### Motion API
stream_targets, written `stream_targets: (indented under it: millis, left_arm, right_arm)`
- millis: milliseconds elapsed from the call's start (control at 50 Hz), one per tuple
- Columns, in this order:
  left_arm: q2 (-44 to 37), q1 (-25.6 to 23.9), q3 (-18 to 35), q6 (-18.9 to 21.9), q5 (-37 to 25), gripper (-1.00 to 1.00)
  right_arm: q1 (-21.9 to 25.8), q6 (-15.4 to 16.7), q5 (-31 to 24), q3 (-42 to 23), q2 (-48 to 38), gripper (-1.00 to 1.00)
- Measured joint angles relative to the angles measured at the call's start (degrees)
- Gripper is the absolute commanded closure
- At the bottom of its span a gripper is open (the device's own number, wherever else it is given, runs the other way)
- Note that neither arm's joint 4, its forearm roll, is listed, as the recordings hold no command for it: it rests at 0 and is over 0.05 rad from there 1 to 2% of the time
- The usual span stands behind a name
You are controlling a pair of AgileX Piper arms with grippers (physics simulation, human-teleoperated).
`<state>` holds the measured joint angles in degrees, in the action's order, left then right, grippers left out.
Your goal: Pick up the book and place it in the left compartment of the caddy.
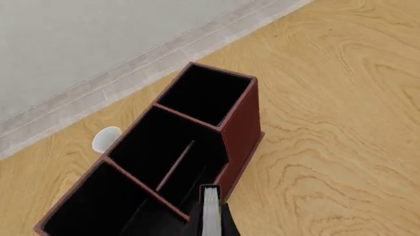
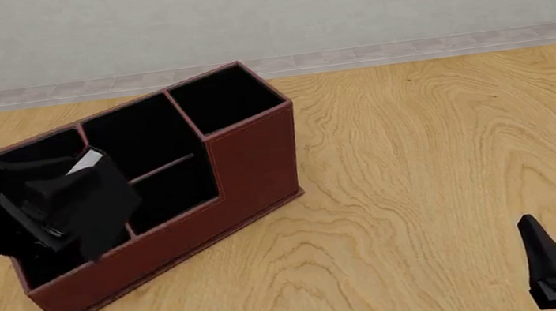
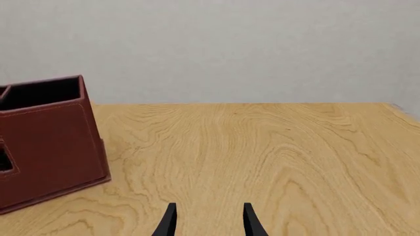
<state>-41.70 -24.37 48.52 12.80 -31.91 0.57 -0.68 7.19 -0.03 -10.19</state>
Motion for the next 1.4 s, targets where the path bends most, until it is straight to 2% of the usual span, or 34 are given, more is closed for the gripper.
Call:
stream_targets:
  millis: [220, 620, 940, 1400]
  left_arm:
    - [-2.0, 5.6, 3.1, 0.6, -0.2, 1.0]
    - [-5.4, 15.5, 5.2, 0.5, 1.6, 1.0]
    - [-7.1, 20.1, 2.8, -0.6, 4.8, 1.0]
    - [-10.6, 23.8, -1.8, -2.4, 10.2, 1.0]
  right_arm:
    - [0.0, -0.2, -0.2, 0.0, 0.3, -1.0]
    - [-0.2, -0.5, -0.7, 0.0, 1.0, -1.0]
    - [-0.2, -0.3, -0.4, 0.0, 0.6, -1.0]
    - [-0.2, -0.1, -0.4, 0.0, 0.4, -1.0]
